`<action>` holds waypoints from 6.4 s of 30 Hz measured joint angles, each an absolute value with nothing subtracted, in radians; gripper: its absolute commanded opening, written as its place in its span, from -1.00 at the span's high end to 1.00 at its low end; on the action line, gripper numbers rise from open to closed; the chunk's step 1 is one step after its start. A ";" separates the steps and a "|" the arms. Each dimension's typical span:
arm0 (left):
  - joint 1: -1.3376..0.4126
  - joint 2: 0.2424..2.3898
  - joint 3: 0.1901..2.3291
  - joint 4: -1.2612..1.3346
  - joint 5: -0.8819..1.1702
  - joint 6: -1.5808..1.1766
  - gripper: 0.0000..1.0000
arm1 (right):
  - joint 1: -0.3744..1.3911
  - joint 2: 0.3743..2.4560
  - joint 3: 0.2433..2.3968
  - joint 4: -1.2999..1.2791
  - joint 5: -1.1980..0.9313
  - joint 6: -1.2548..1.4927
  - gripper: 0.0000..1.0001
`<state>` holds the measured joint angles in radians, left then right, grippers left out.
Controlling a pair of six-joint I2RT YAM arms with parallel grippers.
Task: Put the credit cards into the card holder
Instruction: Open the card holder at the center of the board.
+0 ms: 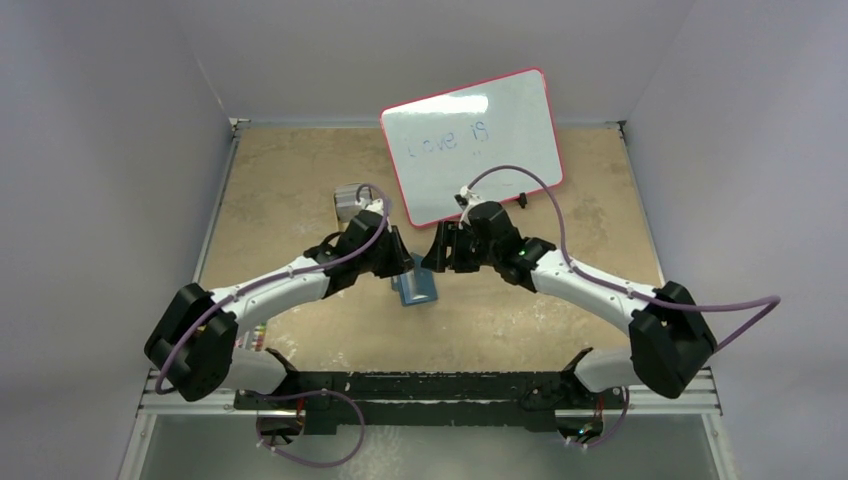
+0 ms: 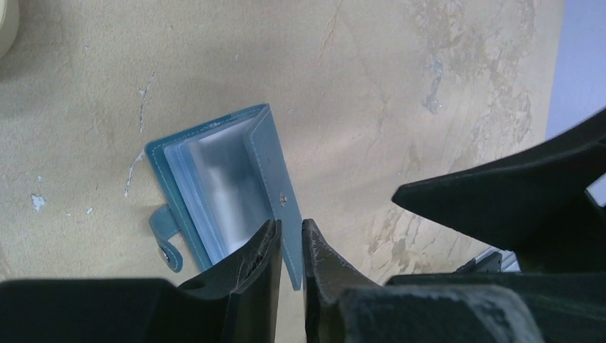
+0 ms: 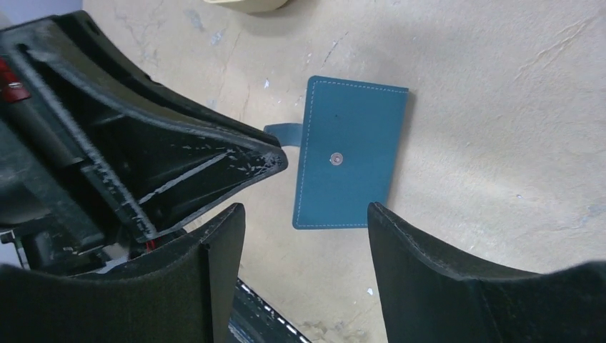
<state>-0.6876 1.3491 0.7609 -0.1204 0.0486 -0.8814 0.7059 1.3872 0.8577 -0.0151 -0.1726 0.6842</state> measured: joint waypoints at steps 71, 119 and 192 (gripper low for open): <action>-0.447 1.332 0.623 -0.151 0.268 -0.846 -0.12 | 0.636 1.457 0.662 0.175 -0.134 0.741 0.83; -0.480 1.431 0.574 0.123 0.327 -0.907 0.01 | 0.533 1.481 0.549 0.358 -0.287 0.740 0.82; -0.570 1.233 0.705 -0.339 0.129 -0.898 1.00 | 0.798 1.604 0.820 0.029 0.039 0.678 0.15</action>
